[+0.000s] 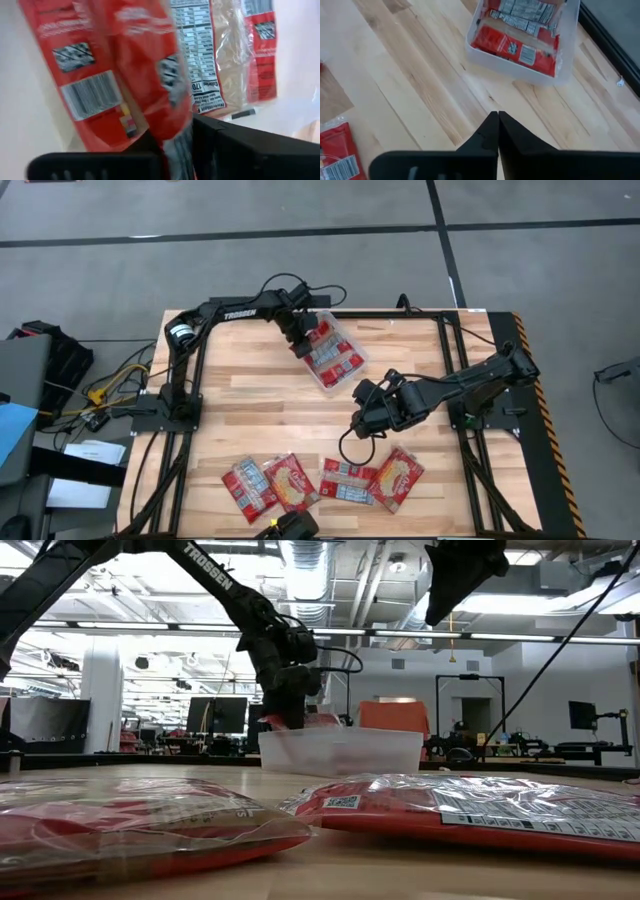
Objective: Sort popcorn bags into baskets
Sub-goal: Put the red popcorn bag into the white bin
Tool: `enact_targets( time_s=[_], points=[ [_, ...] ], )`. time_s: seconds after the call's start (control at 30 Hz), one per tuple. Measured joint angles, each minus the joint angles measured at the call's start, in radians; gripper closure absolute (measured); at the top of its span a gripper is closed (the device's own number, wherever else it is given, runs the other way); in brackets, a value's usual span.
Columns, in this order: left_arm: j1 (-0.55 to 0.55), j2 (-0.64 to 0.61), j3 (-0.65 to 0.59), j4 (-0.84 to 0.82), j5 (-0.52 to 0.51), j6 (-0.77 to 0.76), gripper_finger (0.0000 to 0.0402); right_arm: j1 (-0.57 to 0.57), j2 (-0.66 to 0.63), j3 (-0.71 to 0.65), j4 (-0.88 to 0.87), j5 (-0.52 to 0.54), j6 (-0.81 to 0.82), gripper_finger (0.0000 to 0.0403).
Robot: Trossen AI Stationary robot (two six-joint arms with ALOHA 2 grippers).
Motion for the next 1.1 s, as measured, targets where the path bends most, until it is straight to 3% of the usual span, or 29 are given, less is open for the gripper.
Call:
enact_targets(
  time_s=[0.33, 0.57, 0.67, 0.8, 0.97, 1.03, 1.1],
  points=[
    [0.004, -0.008, 0.056, -0.036, -0.026, -0.026, 0.0211, 0.000, 0.000, 0.000, 0.007, 0.000, 0.002, 0.0366],
    [0.005, -0.010, 0.164, -0.116, -0.096, -0.017, 0.0155, 0.000, 0.000, 0.000, 0.007, 0.001, 0.002, 0.0384],
    [0.005, -0.010, 0.217, -0.174, -0.141, -0.005, 0.0154, 0.000, 0.000, 0.000, 0.007, 0.000, 0.002, 0.0384],
    [0.005, -0.012, 0.286, -0.202, -0.120, -0.002, 0.0168, 0.000, 0.000, 0.000, 0.007, 0.001, 0.002, 0.0372],
    [0.002, -0.012, 0.293, -0.252, -0.117, -0.009, 0.0227, 0.003, 0.000, 0.000, 0.007, 0.001, 0.007, 0.0364],
    [0.002, -0.009, 0.293, -0.279, -0.043, -0.016, 0.0266, 0.009, 0.000, 0.000, 0.007, 0.000, 0.007, 0.0365],
    [0.004, -0.010, 0.293, -0.325, 0.127, -0.035, 0.0302, 0.023, 0.000, 0.000, 0.005, -0.001, 0.007, 0.0368]
  ],
)
